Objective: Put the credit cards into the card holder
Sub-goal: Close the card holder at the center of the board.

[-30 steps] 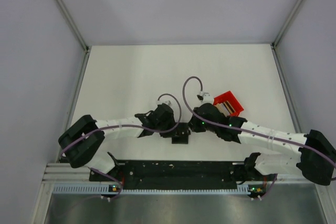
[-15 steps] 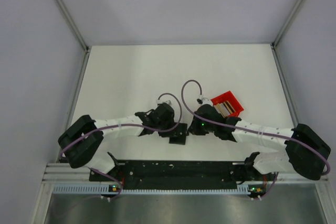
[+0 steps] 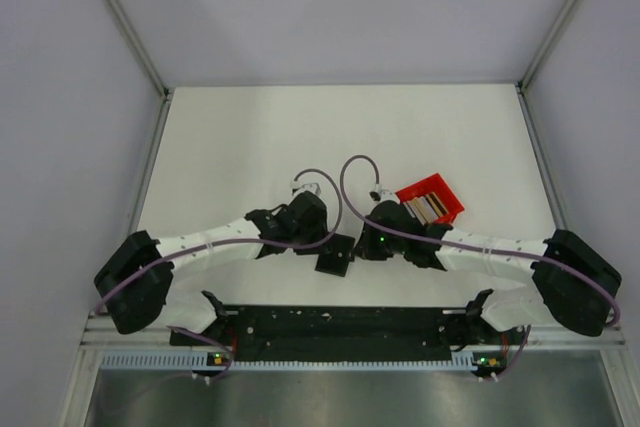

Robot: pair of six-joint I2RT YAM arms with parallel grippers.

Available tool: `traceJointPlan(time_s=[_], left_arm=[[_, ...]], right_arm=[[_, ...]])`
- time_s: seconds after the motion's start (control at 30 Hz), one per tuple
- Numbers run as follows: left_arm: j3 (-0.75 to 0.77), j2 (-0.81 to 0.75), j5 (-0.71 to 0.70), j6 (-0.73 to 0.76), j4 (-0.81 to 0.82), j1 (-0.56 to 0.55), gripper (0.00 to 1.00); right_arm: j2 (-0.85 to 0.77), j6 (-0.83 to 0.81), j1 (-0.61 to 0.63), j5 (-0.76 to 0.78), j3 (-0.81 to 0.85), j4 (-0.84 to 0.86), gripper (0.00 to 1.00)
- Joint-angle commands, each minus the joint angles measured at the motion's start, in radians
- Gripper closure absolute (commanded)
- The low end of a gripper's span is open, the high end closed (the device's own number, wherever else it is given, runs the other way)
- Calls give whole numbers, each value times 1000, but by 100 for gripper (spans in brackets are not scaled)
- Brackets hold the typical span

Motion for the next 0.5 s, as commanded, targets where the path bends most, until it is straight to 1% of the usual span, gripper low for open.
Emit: traceJointPlan(time_s=[0.0,0.1,0.27,0.47], left_arm=[[3,-35,-67,21,-40,-1,61],[-29,-29,-55,19,-23,-2,63],[-92,-10,-7,-2,50,-1,67],[-118,30,22,-17,89,-1,69]], right_arm=[[12,22,24,-7,7,49,100],[16,27,43,4,8,52,100],[41,22,44,9,21,49,100],[59,4,44,24,40,37,100]])
